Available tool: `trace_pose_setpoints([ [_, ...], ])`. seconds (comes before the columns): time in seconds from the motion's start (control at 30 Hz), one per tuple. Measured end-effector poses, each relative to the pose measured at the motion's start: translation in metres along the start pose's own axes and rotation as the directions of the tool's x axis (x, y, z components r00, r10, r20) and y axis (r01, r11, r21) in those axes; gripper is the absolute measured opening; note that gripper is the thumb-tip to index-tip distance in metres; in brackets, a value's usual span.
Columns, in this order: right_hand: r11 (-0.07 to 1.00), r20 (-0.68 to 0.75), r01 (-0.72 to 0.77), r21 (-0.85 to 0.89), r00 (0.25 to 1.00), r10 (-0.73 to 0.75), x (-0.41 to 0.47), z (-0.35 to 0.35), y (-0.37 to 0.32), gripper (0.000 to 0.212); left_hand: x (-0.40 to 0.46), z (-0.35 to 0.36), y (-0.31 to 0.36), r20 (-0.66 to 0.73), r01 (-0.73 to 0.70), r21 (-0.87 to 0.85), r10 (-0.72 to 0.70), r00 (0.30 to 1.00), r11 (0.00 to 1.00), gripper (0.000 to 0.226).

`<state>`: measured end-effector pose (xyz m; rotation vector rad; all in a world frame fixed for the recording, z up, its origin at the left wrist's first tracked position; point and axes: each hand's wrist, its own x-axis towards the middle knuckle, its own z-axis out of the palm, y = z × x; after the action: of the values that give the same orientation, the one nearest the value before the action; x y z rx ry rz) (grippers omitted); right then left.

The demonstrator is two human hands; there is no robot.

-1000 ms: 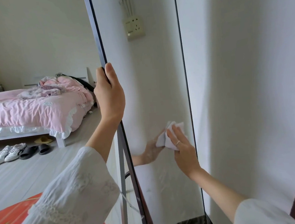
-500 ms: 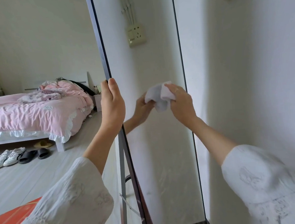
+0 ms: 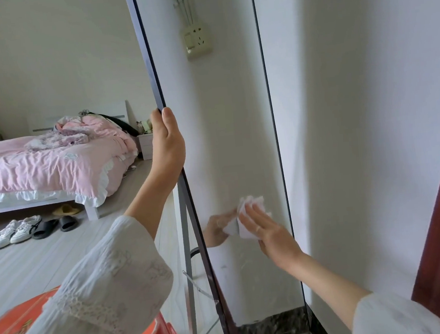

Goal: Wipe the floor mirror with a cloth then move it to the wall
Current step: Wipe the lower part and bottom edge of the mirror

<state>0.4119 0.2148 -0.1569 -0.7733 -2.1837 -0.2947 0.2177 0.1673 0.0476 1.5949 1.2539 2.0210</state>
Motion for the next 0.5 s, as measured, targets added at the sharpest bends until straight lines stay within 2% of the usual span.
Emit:
trace_pose_setpoints([
  [0.07,0.994,0.169,0.056,-0.097,0.985,-0.039,-0.017,-0.006,0.007,0.102,-0.003,-0.004,0.022,-0.039,-0.066,0.047,0.068,0.997,0.997,0.019],
  [0.17,0.997,0.252,-0.051,-0.058,0.966,0.064,-0.007,-0.032,0.012,0.07,-0.022,-0.004,0.021,-0.013,-0.097,0.033,0.097,0.995,0.995,0.015],
  [0.2,0.993,0.22,-0.113,-0.018,0.969,0.114,0.003,-0.042,0.01,0.063,-0.026,-0.005,0.021,0.008,-0.095,0.036,0.095,0.995,0.995,0.022],
  [0.3,0.969,-0.02,-0.235,0.079,0.971,0.237,0.051,-0.073,-0.003,0.052,-0.034,-0.013,0.023,0.015,-0.065,0.062,0.064,0.998,0.996,0.039],
  [0.4,0.968,-0.227,-0.225,0.109,0.943,0.244,0.105,-0.092,-0.021,0.045,-0.039,-0.017,0.019,0.044,-0.094,0.111,0.089,0.995,0.989,0.04],
  [0.5,0.94,-0.284,-0.261,0.222,0.904,0.318,0.143,-0.097,-0.04,0.041,-0.034,-0.021,0.019,0.062,-0.09,0.163,0.081,0.995,0.983,0.041],
])
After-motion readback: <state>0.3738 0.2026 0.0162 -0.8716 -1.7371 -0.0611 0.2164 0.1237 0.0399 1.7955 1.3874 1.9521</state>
